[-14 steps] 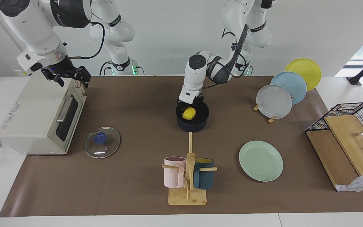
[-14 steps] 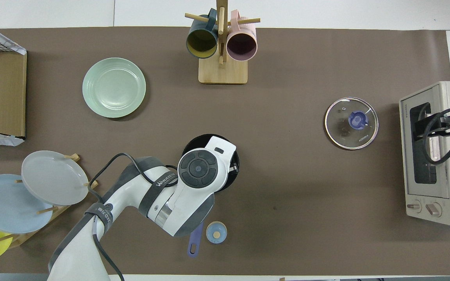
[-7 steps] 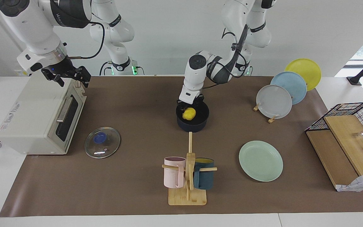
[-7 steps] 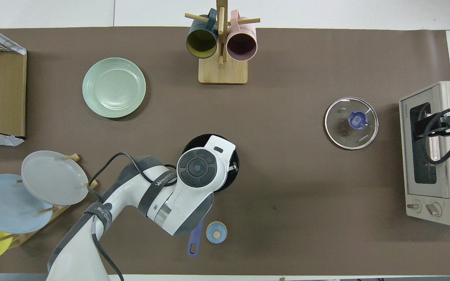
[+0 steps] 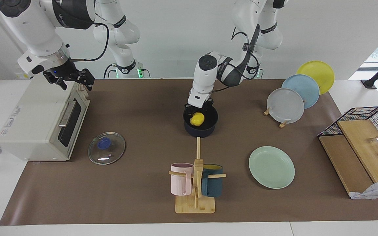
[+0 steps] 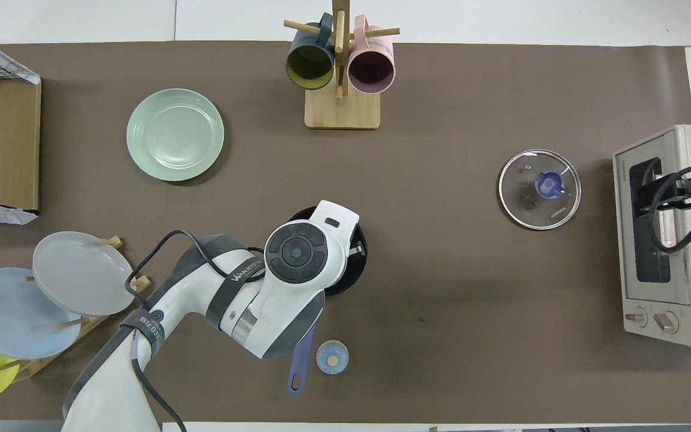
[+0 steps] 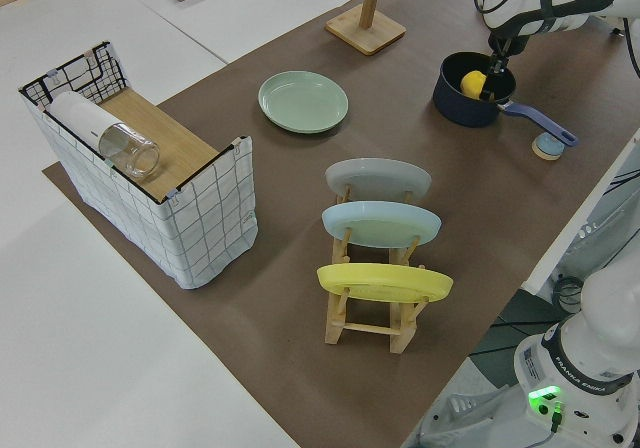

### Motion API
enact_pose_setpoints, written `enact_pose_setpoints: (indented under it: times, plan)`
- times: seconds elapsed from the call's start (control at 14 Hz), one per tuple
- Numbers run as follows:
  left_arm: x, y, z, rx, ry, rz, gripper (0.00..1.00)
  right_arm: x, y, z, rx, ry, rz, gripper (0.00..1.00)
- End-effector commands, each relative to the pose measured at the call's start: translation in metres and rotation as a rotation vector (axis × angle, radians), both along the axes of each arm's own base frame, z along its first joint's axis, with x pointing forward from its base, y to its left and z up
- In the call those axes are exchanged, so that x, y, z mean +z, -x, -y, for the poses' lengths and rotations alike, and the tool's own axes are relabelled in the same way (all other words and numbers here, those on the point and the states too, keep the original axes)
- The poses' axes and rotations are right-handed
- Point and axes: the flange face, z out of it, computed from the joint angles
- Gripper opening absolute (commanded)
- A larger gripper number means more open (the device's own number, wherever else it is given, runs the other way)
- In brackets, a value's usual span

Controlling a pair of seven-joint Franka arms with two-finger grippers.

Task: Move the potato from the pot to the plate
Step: 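Lift the potato with the left gripper toward the pale green plate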

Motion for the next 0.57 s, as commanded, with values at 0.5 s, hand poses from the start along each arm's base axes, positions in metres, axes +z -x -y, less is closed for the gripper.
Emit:
enact_pose_setpoints:
  times: [0.5]
  plan:
    - [0.096,-0.043,-0.051,-0.032,-0.018,-0.027,0.00,0.000,0.003,0.001,-0.019,-0.018,0.013,1.00]
